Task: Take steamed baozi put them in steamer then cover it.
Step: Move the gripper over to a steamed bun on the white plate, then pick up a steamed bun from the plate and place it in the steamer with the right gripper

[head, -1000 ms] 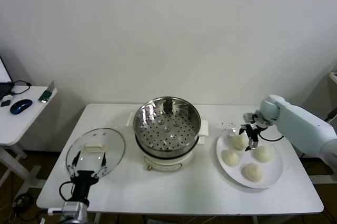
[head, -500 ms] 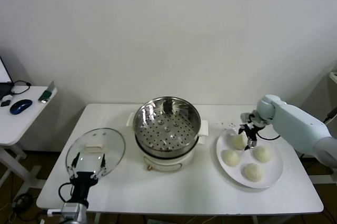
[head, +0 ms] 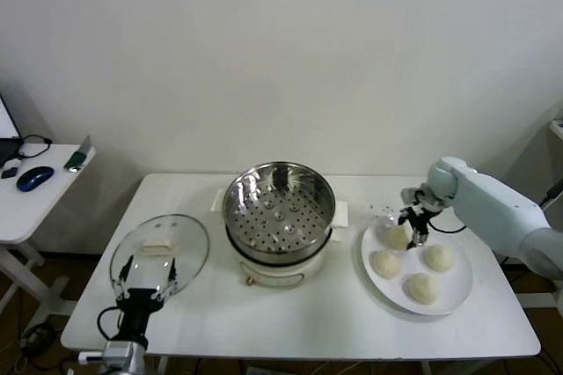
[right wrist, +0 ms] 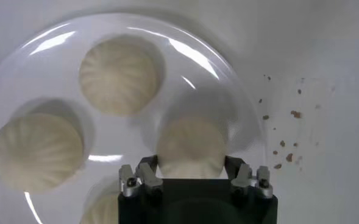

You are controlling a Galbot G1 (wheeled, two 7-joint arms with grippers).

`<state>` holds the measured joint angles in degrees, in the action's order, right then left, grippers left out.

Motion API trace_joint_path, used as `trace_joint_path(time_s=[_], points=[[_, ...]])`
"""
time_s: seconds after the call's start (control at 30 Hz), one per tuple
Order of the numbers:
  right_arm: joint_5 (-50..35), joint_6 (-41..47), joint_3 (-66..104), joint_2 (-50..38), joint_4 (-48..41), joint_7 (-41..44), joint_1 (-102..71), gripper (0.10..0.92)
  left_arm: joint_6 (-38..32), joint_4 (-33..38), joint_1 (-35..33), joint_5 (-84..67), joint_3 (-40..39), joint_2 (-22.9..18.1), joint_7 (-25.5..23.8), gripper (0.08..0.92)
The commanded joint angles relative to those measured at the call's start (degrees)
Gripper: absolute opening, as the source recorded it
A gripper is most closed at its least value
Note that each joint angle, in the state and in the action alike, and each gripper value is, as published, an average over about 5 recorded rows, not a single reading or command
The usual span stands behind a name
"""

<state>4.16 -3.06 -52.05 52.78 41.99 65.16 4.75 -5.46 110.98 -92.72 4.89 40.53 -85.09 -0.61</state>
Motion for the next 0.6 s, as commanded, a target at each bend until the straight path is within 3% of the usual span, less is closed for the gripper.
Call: trace_joint_path(time_s=[0.03, 0.37, 0.6], points=[[-0.3, -0.4, 0.2, 0.1, 0.1, 0.1, 0.2, 0.696, 0.0, 0.0, -0.1, 0.0, -0.1, -0.1, -0.1, 0.823], [-7.8, -8.8, -10.6, 1.2, 1.2, 4.3, 16.6, 0.696, -0.2, 0.0, -0.7, 0.0, -0.2, -0.2, 0.0, 0.823], [-11.7, -19.4, -19.5, 8.6, -1.4, 9.2, 33.0, 0.704, -0.4, 0.0, -1.1, 0.0, -0.4, -0.2, 0.3, 0.823]])
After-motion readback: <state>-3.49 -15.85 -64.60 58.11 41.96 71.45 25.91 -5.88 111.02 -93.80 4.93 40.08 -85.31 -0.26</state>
